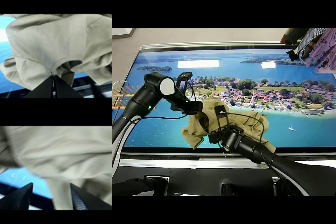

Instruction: Fold the clothes and pants, and hang the long-sleeved shirts on hangers.

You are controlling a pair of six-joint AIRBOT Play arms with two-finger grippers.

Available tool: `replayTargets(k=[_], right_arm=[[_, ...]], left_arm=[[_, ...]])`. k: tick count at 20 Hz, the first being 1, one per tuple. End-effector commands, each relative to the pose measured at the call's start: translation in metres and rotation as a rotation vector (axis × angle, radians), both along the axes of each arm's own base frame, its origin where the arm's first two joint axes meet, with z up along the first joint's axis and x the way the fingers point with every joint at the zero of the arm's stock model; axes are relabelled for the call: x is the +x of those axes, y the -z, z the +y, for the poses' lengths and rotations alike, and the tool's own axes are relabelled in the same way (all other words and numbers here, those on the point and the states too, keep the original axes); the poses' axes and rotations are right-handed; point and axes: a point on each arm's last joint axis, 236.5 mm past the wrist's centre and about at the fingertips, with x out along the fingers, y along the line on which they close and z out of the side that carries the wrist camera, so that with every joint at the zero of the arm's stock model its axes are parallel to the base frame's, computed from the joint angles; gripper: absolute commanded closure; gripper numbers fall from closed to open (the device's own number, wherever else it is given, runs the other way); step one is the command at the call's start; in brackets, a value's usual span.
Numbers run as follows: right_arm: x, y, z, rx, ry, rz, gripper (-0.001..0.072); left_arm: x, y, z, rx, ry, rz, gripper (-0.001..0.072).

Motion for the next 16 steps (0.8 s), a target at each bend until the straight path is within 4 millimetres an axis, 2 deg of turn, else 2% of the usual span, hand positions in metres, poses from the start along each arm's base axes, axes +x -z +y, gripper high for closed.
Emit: replayTargets(k=[1, 3, 7, 13, 15, 16], right_arm=[[-0.023, 0.013, 0.013, -0.037, -0.149, 0.029, 0.0110], [-0.027, 0.030, 0.009, -0.079, -0.135, 0.059, 0.0048], [0.005, 0.041, 0.004, -0.094, -0.010, -0.035, 0.0049], [0.012, 0.059, 0.014, -0.047, 0.057, -0.031, 0.0063], [0.014, 0.063, 0.003, -0.090, 0.091, -0.034, 0.0315], [0.017, 0.063, -0.008, -0.127, 0.113, -0.041, 0.0507]], left_arm=[[0.002, 0.000, 0.000, -0.004, -0.002, -0.008, 0.0680], [0.002, 0.000, 0.000, -0.004, -0.002, -0.008, 0.0680], [0.002, 0.000, 0.000, -0.004, -0.002, -0.008, 0.0681], [0.002, 0.000, 0.000, -0.003, -0.002, -0.007, 0.0681], [0.002, 0.000, 0.000, -0.003, -0.002, -0.006, 0.0680], [0.001, 0.000, 0.000, -0.002, -0.002, -0.005, 0.0681]])
